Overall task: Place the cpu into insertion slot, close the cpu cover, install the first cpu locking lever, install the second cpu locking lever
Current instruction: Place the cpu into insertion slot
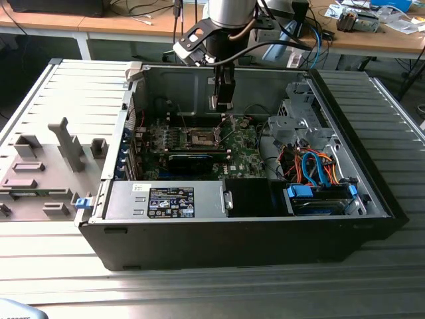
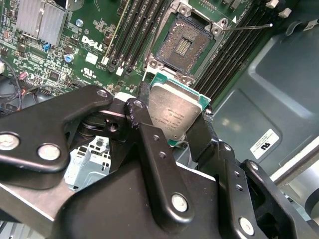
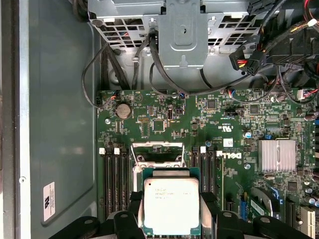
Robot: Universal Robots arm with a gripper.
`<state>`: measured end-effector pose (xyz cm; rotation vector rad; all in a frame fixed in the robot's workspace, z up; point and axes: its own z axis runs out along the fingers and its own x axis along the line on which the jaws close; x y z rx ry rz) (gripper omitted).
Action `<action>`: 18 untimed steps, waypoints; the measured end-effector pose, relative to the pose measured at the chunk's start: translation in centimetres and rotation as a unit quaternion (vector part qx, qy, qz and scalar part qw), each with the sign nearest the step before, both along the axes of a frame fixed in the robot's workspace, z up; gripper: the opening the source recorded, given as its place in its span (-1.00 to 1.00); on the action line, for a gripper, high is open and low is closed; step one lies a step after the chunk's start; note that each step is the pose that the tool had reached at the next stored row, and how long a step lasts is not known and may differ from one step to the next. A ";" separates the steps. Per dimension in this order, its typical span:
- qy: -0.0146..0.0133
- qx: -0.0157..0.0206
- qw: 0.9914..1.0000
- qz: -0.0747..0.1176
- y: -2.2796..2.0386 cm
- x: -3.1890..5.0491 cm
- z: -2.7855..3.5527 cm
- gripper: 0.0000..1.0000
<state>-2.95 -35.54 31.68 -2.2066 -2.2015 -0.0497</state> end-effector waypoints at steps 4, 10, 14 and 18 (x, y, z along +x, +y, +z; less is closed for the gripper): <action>0.000 0.000 1.000 0.000 -0.01 0.00 -0.05 0.09; 0.000 0.000 1.000 0.000 -0.04 0.00 -0.19 0.09; 0.000 0.000 1.000 0.000 -0.05 0.00 -0.26 0.09; 0.000 0.000 1.000 0.000 -0.07 0.00 -0.38 0.09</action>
